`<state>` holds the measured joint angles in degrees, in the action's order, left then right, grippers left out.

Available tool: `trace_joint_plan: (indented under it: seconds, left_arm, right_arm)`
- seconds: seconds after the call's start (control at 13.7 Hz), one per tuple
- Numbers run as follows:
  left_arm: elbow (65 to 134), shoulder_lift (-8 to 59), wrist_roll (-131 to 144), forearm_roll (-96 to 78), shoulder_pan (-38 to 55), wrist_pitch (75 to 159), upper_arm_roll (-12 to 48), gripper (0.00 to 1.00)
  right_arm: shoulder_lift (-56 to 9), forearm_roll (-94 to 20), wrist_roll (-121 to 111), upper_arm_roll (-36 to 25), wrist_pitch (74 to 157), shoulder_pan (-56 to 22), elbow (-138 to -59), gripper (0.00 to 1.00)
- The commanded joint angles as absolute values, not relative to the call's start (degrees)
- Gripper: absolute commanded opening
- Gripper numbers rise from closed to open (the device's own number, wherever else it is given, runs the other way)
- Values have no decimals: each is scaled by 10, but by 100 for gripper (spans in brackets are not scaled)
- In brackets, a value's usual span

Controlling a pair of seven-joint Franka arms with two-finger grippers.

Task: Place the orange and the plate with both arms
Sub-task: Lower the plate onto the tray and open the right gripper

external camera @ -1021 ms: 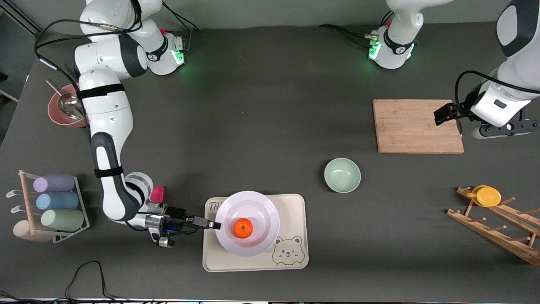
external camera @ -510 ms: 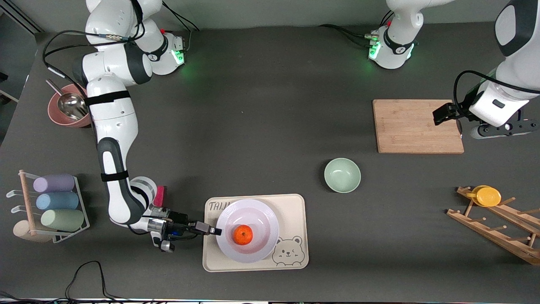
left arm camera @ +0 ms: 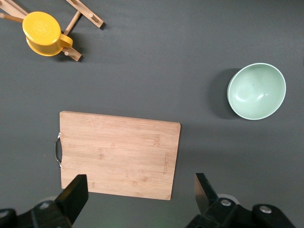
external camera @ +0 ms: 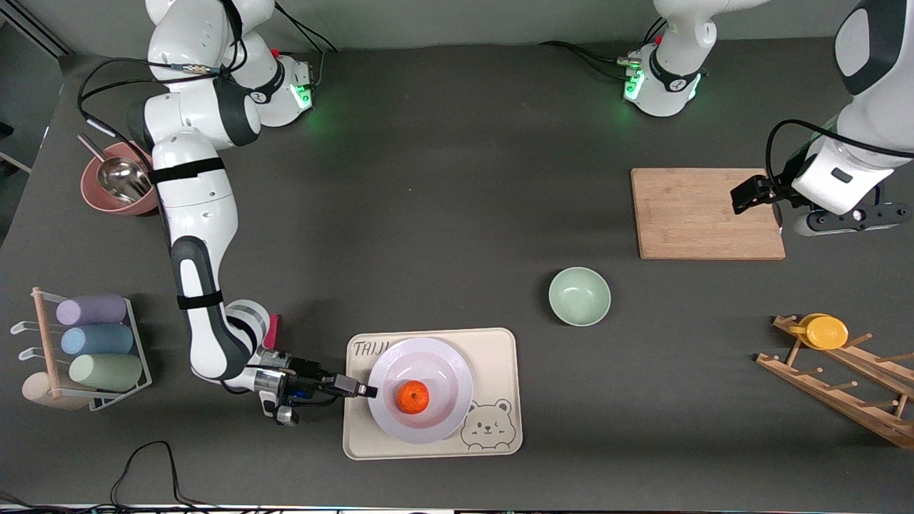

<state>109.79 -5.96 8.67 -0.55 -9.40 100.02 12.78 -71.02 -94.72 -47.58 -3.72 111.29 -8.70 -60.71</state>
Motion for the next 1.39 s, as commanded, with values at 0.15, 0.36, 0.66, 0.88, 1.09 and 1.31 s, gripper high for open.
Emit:
trace_joint_plan:
  seconds: [0.15,0.36,0.66,0.88,1.09,1.31]
  left_arm:
    - [1106,-71,95,-7,-93,994,122,100]
    - [1106,-72,98,-7,-91,991,123,100]
    - [1105,-72,99,-7,-85,991,128,100]
    - [1102,-72,99,-7,-83,987,127,100]
    - [1100,-69,99,-3,-83,990,127,100]
    - [1094,-70,99,-4,-88,1000,127,100]
  right_arm:
    - [-723,-960,-483,-33,1111,-87,-595,0]
    - [-718,-958,-483,-33,1108,-85,-612,4]
    - [-718,-957,-490,-33,1109,-85,-615,38]
    - [-718,-955,-489,-34,1108,-84,-616,43]
    - [-706,-948,-490,-39,1105,-82,-638,42]
    - [-676,-919,-490,-60,1105,-81,-665,41]
